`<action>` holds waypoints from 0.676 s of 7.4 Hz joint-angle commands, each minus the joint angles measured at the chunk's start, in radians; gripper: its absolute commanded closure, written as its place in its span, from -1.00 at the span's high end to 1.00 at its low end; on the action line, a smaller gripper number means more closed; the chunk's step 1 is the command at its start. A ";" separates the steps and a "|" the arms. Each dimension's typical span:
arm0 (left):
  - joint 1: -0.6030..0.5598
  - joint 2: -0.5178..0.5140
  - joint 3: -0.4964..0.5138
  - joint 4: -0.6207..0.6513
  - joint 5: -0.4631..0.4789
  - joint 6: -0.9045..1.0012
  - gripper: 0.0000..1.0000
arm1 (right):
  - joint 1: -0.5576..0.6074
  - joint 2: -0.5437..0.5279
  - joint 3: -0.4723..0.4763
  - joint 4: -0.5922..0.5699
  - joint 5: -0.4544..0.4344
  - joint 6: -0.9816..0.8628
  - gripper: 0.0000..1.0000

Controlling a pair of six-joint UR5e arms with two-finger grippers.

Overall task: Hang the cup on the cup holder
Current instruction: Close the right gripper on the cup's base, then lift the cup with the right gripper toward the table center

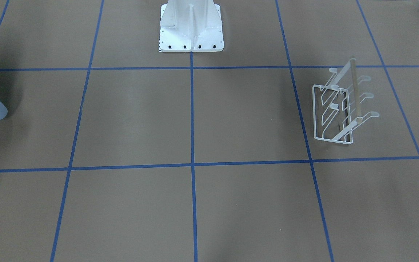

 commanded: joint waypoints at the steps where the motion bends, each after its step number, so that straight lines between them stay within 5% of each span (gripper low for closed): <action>1: 0.001 -0.006 -0.002 -0.001 0.000 -0.002 0.97 | 0.047 0.012 0.088 0.001 0.081 0.014 -1.00; 3: 0.001 -0.024 -0.004 -0.105 0.001 -0.043 0.97 | 0.052 0.095 0.174 0.001 0.087 0.149 -1.00; 5: 0.003 -0.026 -0.006 -0.369 0.000 -0.315 0.97 | 0.050 0.191 0.234 0.037 0.086 0.384 -1.00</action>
